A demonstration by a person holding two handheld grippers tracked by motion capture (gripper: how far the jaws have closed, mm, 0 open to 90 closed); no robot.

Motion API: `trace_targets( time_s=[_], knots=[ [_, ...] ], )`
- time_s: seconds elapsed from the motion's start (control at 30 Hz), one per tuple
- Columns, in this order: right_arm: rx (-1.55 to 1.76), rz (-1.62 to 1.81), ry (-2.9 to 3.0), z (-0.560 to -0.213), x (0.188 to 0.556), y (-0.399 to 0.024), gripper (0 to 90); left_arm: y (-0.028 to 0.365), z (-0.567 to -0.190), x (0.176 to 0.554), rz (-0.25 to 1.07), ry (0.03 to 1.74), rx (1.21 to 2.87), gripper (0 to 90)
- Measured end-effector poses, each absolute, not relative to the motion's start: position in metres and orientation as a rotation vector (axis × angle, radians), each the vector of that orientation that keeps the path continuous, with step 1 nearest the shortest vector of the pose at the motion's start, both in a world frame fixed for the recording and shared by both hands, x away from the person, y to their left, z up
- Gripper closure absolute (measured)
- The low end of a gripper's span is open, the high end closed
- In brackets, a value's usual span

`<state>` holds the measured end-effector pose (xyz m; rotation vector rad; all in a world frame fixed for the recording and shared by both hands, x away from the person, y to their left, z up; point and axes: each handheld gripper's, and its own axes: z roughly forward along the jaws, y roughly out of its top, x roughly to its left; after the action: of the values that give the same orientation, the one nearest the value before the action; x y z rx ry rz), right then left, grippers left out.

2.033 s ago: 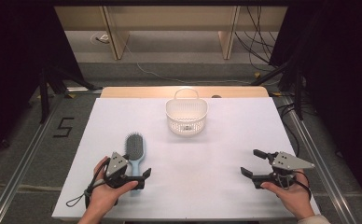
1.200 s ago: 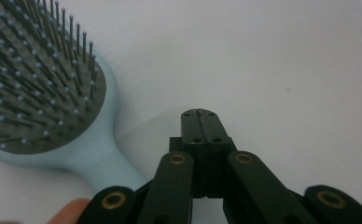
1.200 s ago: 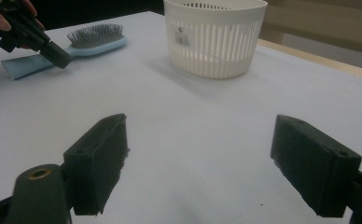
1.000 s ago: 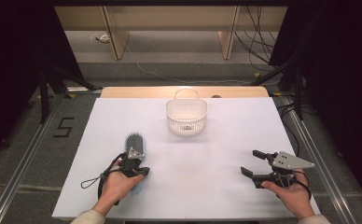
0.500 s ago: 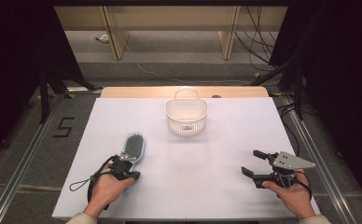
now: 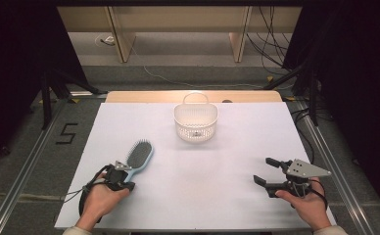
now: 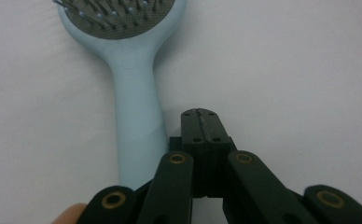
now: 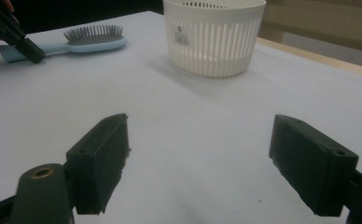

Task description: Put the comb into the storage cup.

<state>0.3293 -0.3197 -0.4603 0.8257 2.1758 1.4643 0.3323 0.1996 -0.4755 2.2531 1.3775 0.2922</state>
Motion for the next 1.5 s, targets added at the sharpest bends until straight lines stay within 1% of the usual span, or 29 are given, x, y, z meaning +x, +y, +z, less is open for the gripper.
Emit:
trace_targets(
  time_s=[0.2,0.57,0.67,0.7,0.77,0.83,0.87,0.9,0.97,1.0,1.07,1.17,1.23,1.33,1.37,1.47,1.5],
  knots=[
    [0.827,1.461,2.176,-0.46,0.329,-0.319,20.7,0.208,-0.476,0.333,0.288,1.401,2.236,89.8],
    [0.825,1.458,2.181,-0.461,0.329,-0.319,20.6,0.217,-0.476,0.334,0.336,1.422,2.238,89.7],
    [0.822,1.458,2.181,-0.461,0.33,-0.319,20.4,0.218,-0.476,0.334,0.334,1.411,2.234,88.4],
    [0.822,1.457,2.181,-0.461,0.33,-0.319,20.4,0.218,-0.476,0.334,0.334,1.404,2.23,86.7],
    [0.822,1.459,2.181,-0.461,0.33,-0.319,20.4,0.218,-0.477,0.333,0.316,1.385,2.217,80.4],
    [0.823,1.456,2.182,-0.461,0.33,-0.319,20.4,0.217,-0.477,0.333,0.314,1.365,2.215,71.6],
    [0.824,1.455,2.181,-0.461,0.33,-0.319,20.5,0.214,-0.478,0.332,0.302,1.32,2.221,67.5],
    [0.825,1.457,2.181,-0.461,0.33,-0.319,20.5,0.213,-0.477,0.331,0.3,1.3,2.208,65.3],
    [0.826,1.455,2.182,-0.461,0.33,-0.319,20.5,0.211,-0.474,0.33,0.324,1.268,2.196,57.2],
    [0.825,1.456,2.182,-0.461,0.33,-0.319,20.5,0.21,-0.472,0.329,0.344,1.233,2.193,55.0],
    [0.826,1.454,2.182,-0.461,0.33,-0.319,20.5,0.21,-0.468,0.328,0.371,1.189,2.16,47.8],
    [0.826,1.453,2.184,-0.461,0.33,-0.319,20.5,0.209,-0.466,0.327,0.387,1.178,2.142,38.2],
    [0.826,1.451,2.184,-0.461,0.33,-0.319,20.5,0.209,-0.465,0.328,0.448,1.15,2.15,29.9],
    [0.828,1.454,2.185,-0.462,0.33,-0.319,20.5,0.209,-0.463,0.328,0.473,1.165,2.13,14.9],
    [0.827,1.454,2.185,-0.462,0.33,-0.319,20.5,0.209,-0.463,0.329,0.48,1.164,2.124,13.6],
    [0.829,1.455,2.188,-0.462,0.33,-0.319,20.5,0.21,-0.462,0.33,0.502,1.158,2.146,1.6],
    [0.829,1.455,2.188,-0.462,0.33,-0.319,20.5,0.21,-0.462,0.33,0.502,1.158,2.146,0.0]
  ],
)
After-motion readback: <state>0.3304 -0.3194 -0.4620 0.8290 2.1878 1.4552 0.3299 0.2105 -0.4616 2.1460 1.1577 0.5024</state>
